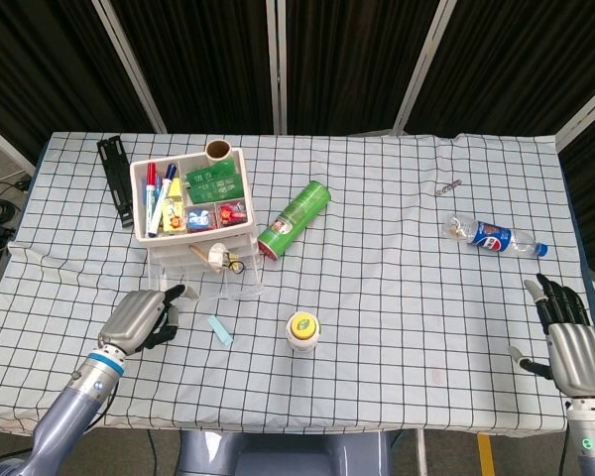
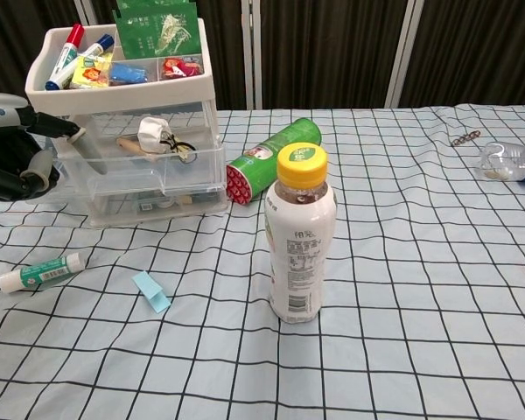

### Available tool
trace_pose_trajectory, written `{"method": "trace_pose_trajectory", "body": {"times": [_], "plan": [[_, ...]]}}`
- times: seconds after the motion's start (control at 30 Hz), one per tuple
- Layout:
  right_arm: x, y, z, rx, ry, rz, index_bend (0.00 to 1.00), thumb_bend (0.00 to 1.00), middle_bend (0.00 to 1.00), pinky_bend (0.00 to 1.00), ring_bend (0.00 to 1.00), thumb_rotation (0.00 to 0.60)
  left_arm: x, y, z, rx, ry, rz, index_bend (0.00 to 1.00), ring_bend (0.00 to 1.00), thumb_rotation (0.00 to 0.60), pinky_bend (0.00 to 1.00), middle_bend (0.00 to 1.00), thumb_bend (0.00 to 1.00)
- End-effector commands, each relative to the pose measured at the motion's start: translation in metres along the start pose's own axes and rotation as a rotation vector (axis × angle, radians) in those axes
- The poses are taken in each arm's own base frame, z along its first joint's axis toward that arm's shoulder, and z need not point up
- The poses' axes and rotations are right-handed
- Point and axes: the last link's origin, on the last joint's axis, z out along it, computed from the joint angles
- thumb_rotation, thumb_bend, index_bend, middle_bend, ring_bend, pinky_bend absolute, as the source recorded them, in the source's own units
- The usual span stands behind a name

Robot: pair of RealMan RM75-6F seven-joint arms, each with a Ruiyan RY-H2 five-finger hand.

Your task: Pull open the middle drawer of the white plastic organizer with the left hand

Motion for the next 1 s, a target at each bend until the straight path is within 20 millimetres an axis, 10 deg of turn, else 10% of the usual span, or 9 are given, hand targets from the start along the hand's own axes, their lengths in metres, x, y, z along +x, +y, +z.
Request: {"method": "trace_pose_trajectory", "body": {"times": [0.03,0.43,0.6,1.0], "plan": [[0.000,0.000,0.000,0.000,0.001,0.000,0.00,0.08,0.00,0.00,0.00,0.600,-0.001,0.000,-0.001,0.000,-0.003,0.000,0.33,0.81,0.600,0.75,0.83,1.00],[0.000,-0.001,0.000,0.001,-0.001,0.001,0.00,0.08,0.00,0.00,0.00,0.600,-0.003,-0.004,-0.001,0.005,-0.006,0.000,0.27,0.81,0.600,0.75,0.83,0.98],[0.000,0.000,0.000,0.000,0.001,0.003,0.00,0.08,0.00,0.00,0.00,0.600,0.002,-0.007,0.002,0.015,0.022,0.013,0.17,0.81,0.600,0.75,0.83,0.79],[0.000,0.000,0.000,0.000,0.000,0.001,0.00,0.08,0.00,0.00,0.00,0.600,0.019,-0.001,-0.004,0.002,0.045,0.023,0.18,0.81,0.600,0.75,0.83,0.66]]}}
